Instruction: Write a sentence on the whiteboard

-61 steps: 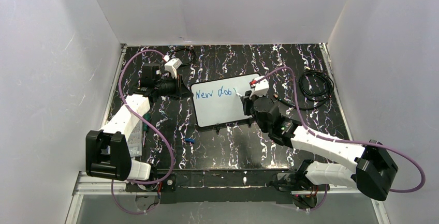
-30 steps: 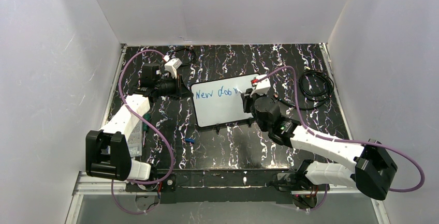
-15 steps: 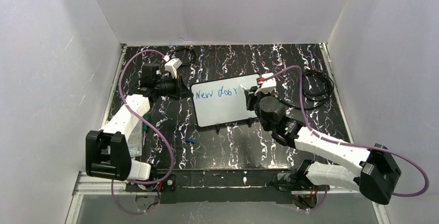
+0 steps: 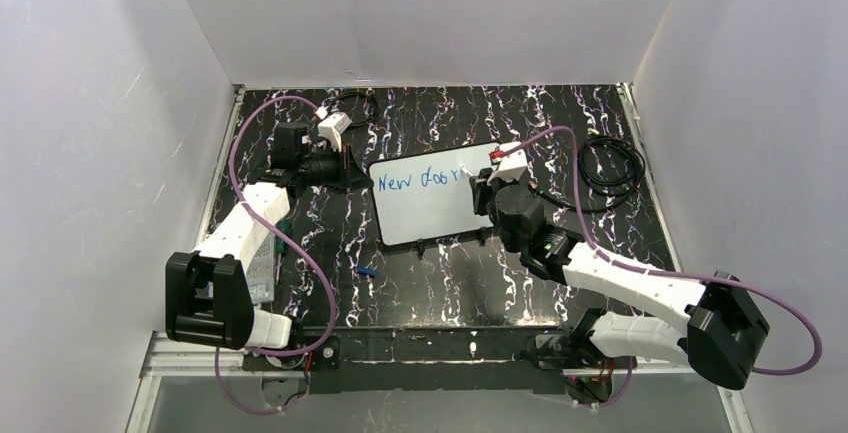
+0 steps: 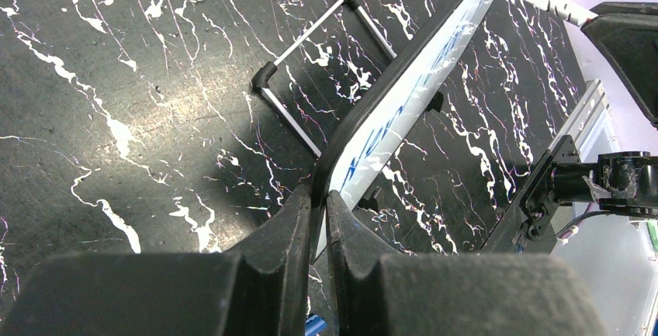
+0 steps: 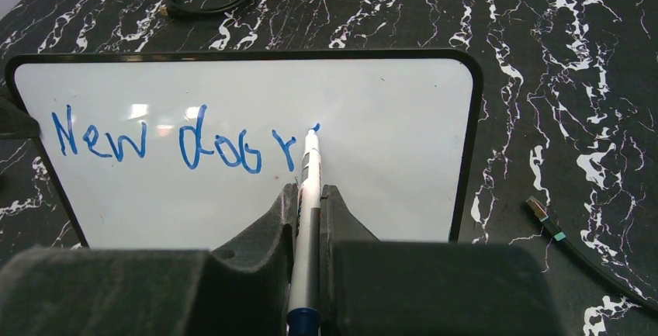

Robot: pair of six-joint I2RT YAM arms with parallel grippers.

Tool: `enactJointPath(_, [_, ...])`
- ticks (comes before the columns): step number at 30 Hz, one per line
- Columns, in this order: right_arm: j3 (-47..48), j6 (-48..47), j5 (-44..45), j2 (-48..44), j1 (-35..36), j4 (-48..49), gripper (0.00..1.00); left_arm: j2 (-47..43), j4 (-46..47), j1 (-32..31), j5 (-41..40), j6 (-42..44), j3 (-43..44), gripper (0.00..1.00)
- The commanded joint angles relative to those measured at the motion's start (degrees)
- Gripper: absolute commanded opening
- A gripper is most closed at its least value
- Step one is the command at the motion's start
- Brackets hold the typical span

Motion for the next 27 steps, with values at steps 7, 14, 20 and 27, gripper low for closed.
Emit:
enactJointPath(7, [-0.46, 1.64, -1.77, -0.24, -0.35, 0.42, 0.01, -2.46, -0.48, -0.49, 1.40, 0.37, 0.01, 0.00])
enactJointPath(14, [-1.84, 3.00, -0.84, -1.61, -0.35, -1.70, 0.01, -2.60, -0.48, -0.49, 1.41, 0.37, 0.04, 0.00])
enactJointPath(20, [-1.90, 2.58, 1.93, -2.52, -0.35, -2.92, 0.01, -2.68, -0.52, -0.49, 1.35, 0.37, 0.03, 0.00])
enactJointPath(27, [-2.44, 2.71, 2.16, -2.87, -0.35, -4.46, 0.01, -2.68, -0.48, -0.49, 1.37, 0.36, 0.03, 0.00])
